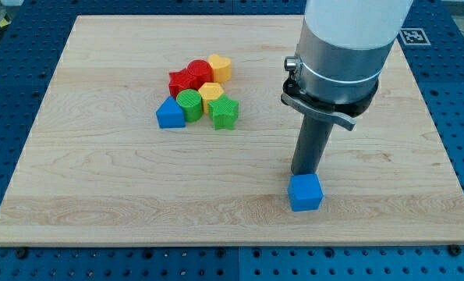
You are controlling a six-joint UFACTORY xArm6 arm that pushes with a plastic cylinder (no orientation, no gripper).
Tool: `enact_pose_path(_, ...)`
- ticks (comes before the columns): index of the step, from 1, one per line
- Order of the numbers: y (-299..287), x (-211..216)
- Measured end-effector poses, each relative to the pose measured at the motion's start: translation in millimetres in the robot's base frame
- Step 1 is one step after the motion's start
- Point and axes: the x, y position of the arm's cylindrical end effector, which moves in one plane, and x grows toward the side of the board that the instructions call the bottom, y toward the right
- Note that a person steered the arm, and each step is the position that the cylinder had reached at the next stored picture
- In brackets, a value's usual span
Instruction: Move your arm upwards
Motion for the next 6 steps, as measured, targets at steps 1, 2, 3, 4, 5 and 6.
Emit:
enact_pose_path(1,0,-6)
enact_pose_path(2,0,-13)
enact_pose_path(3,0,-19)
enact_pose_path(4,0,-25)
enact_pose_path(5,0,-44)
enact_pose_path(6,-9,-84)
